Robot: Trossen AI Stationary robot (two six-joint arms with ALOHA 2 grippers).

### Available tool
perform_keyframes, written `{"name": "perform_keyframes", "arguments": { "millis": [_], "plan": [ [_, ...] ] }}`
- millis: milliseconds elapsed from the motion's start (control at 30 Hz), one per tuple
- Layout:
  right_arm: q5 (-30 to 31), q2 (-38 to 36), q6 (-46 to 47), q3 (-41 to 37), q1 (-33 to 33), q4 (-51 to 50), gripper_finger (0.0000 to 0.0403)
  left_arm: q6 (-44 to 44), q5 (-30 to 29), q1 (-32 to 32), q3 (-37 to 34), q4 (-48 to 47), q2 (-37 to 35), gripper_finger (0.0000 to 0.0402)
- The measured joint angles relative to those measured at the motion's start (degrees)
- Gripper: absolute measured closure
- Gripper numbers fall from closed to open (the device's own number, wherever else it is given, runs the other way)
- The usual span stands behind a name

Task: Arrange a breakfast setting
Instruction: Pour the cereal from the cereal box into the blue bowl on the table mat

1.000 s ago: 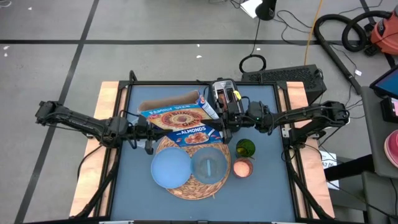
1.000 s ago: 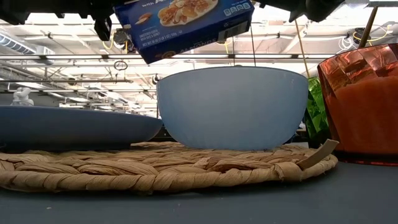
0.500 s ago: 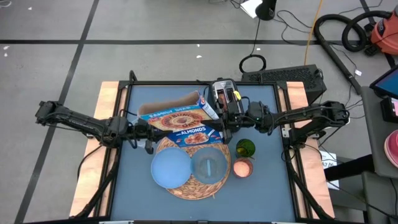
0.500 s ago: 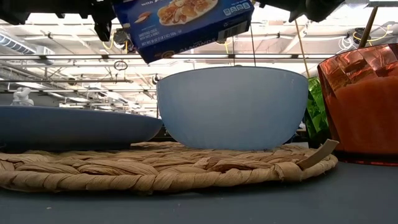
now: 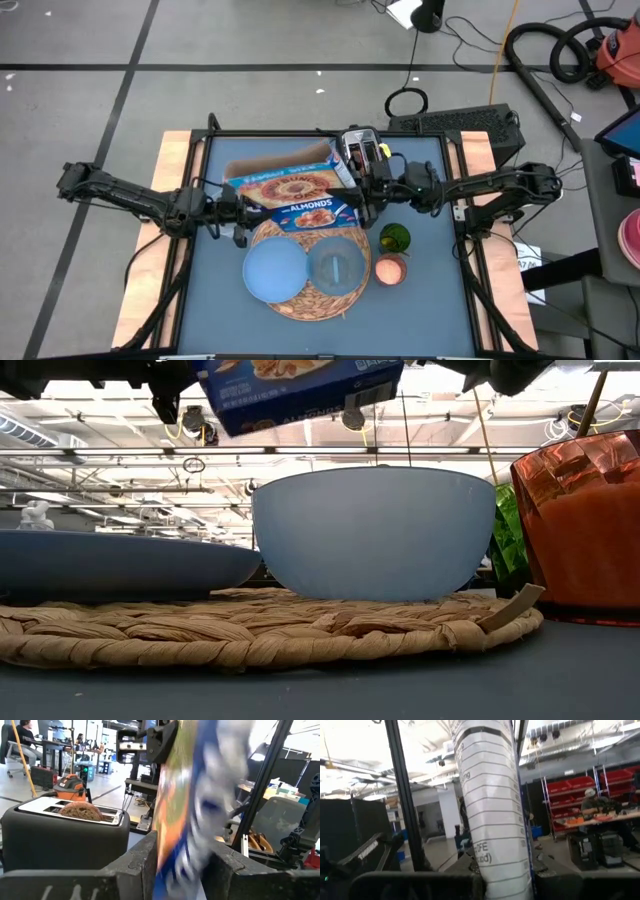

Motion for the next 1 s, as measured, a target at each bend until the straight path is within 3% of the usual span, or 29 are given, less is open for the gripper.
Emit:
{"name": "perform_keyframes", "arguments": {
  "millis": [133, 533, 1000],
  "plan": [
    [2.55, -0.82, 0.17, -0.02, -0.26, 1.59, 0.0360, 0.39, -0.15, 0.04, 0.04, 0.15, -0.05, 0.0272],
    [2.80, -3.74, -0.69, -0.05, -0.62, 7.16, 0.0360, 0.35, -0.01, 0.00, 0.09, -0.18, -0.04, 0.0272],
    [2.90, -13.05, -9.49, 0.04, -1.04, 7.50, 0.0360, 0.21, 0.11, 0.00, 0.02, 0.26, 0.00, 0.0272]
  ]
}}
